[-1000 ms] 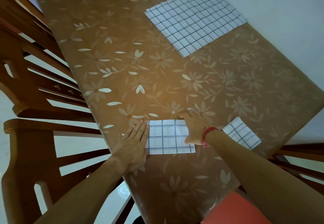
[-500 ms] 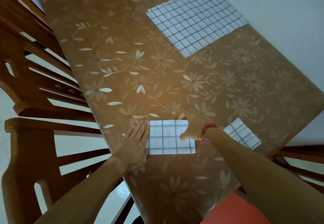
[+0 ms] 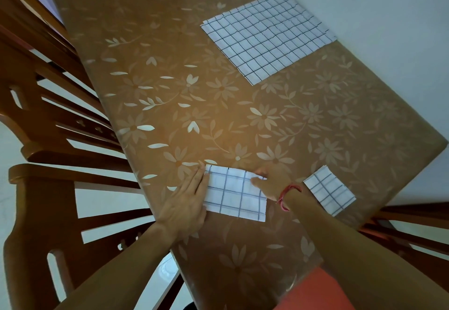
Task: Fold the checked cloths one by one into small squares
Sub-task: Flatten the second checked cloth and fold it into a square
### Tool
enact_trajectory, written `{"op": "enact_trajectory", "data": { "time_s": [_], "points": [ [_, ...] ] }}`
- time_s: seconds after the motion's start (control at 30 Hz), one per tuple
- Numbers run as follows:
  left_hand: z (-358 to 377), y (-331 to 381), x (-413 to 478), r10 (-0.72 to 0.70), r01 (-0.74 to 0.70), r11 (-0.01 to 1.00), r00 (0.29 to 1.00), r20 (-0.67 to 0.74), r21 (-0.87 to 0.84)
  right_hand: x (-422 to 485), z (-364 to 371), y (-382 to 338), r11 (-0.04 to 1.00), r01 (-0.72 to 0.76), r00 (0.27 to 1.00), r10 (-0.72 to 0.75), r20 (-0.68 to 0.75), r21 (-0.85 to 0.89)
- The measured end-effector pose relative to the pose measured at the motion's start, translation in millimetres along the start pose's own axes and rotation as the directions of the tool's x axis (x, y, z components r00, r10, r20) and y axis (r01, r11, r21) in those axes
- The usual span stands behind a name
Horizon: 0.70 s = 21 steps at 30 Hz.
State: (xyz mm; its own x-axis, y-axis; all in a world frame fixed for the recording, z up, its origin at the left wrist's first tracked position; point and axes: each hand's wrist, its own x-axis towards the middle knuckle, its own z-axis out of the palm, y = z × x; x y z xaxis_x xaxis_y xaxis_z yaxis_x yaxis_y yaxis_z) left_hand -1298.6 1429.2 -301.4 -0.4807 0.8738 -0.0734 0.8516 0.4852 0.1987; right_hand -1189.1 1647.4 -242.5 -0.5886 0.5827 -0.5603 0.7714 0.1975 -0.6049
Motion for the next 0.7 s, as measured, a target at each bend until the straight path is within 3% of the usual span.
{"op": "enact_trajectory", "data": {
  "time_s": [0.1,0.27,0.43,0.57,0.7],
  "points": [
    [10.2,5.5,-7.3,0.039,-0.032,0.99,0.998,0.053,-0.135,14.4,16.6,27.5,1.0,-0.021,1.0,0.021,-0.006,-0.021],
    [24.8,23.7,-26.3,0.111,-0.101,0.972,0.993,0.034,-0.211,-3.1,33.4,46.1,0.924,-0.145,0.983,0.175,-0.053,0.354],
    [34.4,38.4,-40.0,0.033,-0.016,0.977,0.996,0.078,-0.212,-23.2,51.6,51.9,0.653,-0.307,0.924,0.378,0.053,0.693],
    [33.2,41.0,-40.3,-0.01,0.017,0.988,0.999,0.048,-0.153,-40.2,61.5,50.6,0.44,-0.376,0.895,0.4,0.197,0.815],
    [36.2,36.3,-40.4,0.062,-0.059,0.993,0.998,0.023,-0.105,-49.6,62.1,55.5,0.499,-0.396,0.907,0.345,0.243,0.771]
  ]
}}
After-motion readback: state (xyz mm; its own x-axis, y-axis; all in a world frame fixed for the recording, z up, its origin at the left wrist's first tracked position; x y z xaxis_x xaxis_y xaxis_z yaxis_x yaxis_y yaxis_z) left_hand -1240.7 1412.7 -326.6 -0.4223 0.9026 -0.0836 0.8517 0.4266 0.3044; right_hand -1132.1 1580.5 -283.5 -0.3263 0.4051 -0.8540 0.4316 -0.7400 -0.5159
